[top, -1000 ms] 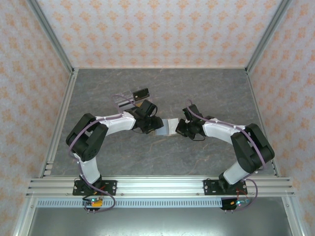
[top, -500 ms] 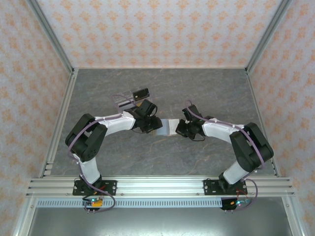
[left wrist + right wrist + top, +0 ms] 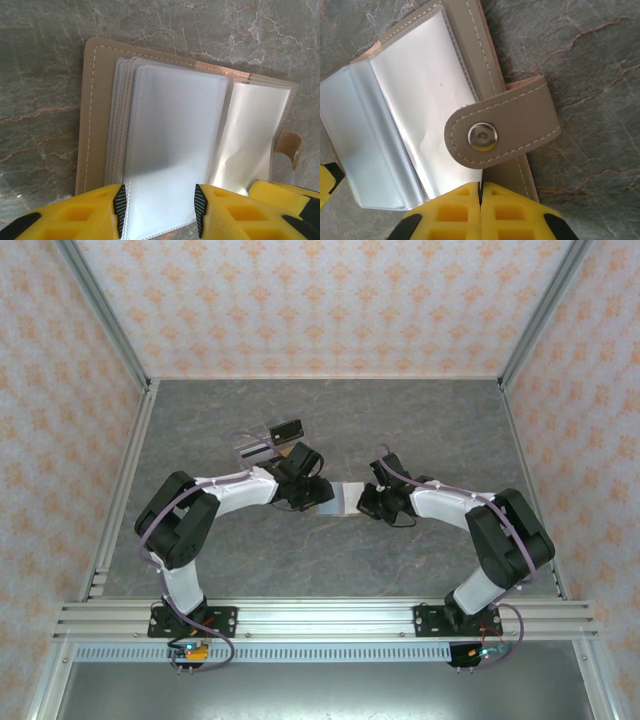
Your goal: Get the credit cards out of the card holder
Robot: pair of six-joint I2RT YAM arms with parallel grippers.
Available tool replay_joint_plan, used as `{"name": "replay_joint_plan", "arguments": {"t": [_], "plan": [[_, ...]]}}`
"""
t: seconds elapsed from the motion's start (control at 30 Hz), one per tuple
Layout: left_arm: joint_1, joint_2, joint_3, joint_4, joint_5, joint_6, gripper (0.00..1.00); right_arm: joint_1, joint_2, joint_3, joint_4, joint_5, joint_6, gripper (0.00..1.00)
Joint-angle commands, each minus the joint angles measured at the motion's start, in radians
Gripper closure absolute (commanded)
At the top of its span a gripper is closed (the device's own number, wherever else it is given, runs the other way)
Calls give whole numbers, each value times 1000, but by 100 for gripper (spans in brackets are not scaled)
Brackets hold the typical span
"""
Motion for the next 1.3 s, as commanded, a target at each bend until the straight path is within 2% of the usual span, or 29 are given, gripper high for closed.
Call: {"name": "replay_joint_plan", "arguments": {"t": [0.0,0.67,0.87,1.27], "plan": [[-6,20,25,-37,-24,17,56,5,13,0,-8,23,3,94],[-44,87,99,-17,49,45,52,5,41,-5,11,10,6,94],[-48,125,100,-22,45,46,57,5,30,1,1,19,-3,94],[-46,124,91,-22,34,48,67,4,-165,26,-114,110,-75,78]]}}
